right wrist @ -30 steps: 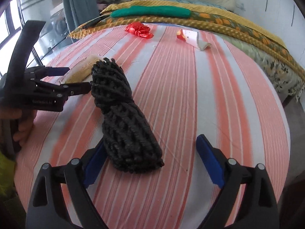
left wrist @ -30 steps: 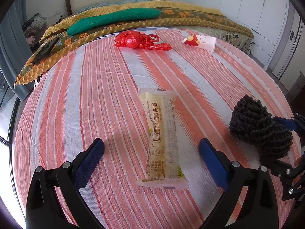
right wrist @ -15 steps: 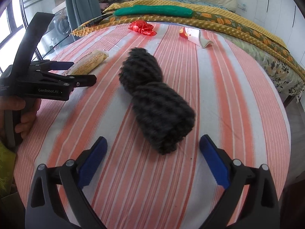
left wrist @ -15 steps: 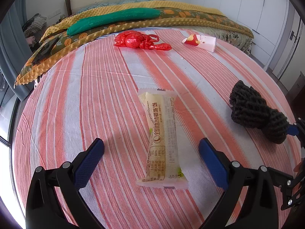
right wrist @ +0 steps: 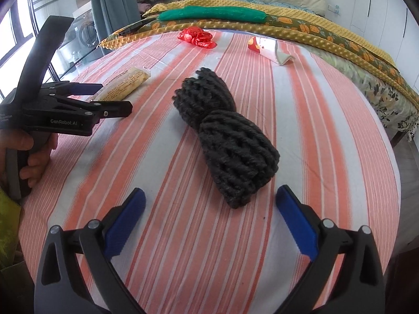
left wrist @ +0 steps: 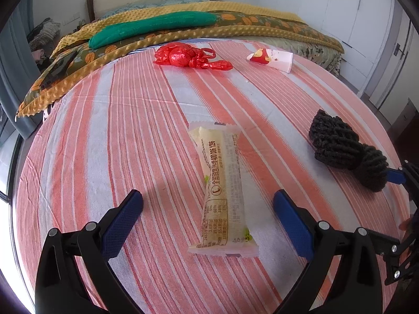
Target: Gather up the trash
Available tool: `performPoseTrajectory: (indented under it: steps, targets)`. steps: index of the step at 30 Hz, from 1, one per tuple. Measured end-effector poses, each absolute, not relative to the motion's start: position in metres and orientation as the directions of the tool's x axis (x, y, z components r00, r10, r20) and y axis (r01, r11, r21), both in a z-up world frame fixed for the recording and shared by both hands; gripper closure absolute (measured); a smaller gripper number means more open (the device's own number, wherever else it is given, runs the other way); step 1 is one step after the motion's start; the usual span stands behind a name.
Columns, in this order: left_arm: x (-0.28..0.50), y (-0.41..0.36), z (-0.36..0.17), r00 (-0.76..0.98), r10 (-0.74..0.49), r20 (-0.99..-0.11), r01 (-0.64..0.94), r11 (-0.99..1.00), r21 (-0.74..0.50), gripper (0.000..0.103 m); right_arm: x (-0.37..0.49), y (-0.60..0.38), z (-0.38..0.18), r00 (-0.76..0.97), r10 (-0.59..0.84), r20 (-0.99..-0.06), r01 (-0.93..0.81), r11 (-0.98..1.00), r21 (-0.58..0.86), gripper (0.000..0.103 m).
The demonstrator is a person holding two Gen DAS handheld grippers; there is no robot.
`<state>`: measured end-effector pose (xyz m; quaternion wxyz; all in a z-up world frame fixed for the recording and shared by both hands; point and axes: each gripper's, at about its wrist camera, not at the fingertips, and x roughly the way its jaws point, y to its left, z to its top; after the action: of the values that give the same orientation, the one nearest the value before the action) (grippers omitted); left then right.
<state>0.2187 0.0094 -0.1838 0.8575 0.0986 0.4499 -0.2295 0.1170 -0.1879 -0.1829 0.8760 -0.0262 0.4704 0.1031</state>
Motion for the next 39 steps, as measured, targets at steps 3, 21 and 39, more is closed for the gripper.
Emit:
performPoseTrajectory:
  steps: [3,21,39]
  targets:
    - [0.216,0.026,-0.180,0.449,-0.379,-0.809,0.532,0.841,-0.098,0.005,0.117,-0.195,-0.177,0.490,0.174,-0.854,-0.235,0.970,0.063,0.006]
    - [0.236,0.005,-0.169,0.430,-0.310,-0.848,0.538,0.842,-0.035,0.041,0.207,-0.167,-0.164,0.268,0.131,-0.954,-0.380,0.925,0.020,0.064]
    - [0.165,-0.032,-0.124,0.413,-0.460,-0.786,0.611,0.780,-0.135,0.086,0.122,-0.277,-0.101,0.454,0.323,-0.831,-0.136,0.946,0.293,0.065]
